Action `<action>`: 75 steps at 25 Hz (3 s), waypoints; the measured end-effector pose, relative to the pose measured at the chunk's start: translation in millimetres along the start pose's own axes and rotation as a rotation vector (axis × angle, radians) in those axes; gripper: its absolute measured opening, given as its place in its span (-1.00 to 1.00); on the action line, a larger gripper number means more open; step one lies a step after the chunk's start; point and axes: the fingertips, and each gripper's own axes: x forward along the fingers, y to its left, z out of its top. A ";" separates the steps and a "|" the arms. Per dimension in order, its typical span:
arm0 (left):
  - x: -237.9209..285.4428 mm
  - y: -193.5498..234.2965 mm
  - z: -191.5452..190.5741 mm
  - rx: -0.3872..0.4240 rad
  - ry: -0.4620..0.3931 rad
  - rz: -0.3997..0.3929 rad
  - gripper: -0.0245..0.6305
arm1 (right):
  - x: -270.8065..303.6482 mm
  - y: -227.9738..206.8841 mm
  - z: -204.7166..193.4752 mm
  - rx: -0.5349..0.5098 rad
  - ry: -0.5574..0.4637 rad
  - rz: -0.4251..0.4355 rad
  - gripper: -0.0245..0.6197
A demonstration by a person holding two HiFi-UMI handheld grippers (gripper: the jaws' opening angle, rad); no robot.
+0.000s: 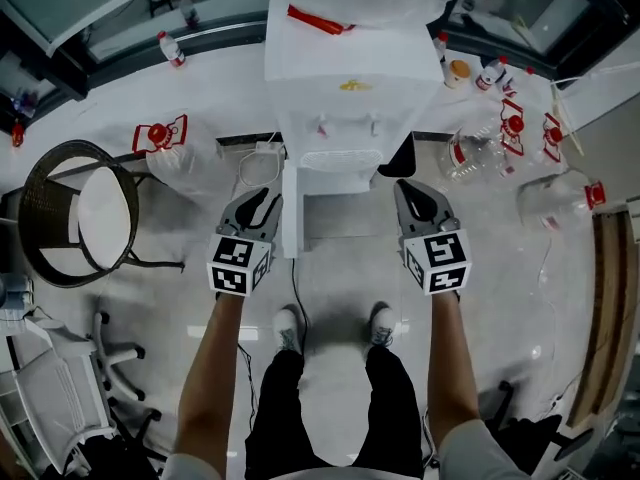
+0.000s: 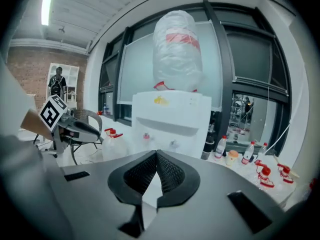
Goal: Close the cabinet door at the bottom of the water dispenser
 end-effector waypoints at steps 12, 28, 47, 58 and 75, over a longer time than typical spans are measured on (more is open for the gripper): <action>15.4 -22.8 -190.7 -0.157 0.226 -0.034 -0.30 | 37.6 71.2 -153.9 0.042 0.185 0.141 -0.59; 36.5 -64.0 -308.3 -0.257 0.474 -0.056 -0.24 | 35.1 66.5 -206.1 0.131 0.228 0.145 -0.50; 91.6 -131.4 -288.0 -0.330 0.449 -0.044 -0.45 | -9.4 3.6 -234.3 0.232 0.235 0.081 -0.51; 172.9 -178.1 -255.3 -0.390 0.419 0.007 -0.42 | -23.2 -68.8 -256.2 0.252 0.237 0.055 -0.52; 265.3 -200.6 -230.8 -0.422 0.422 0.041 -0.50 | -18.2 -134.5 -274.5 0.320 0.212 0.066 -0.51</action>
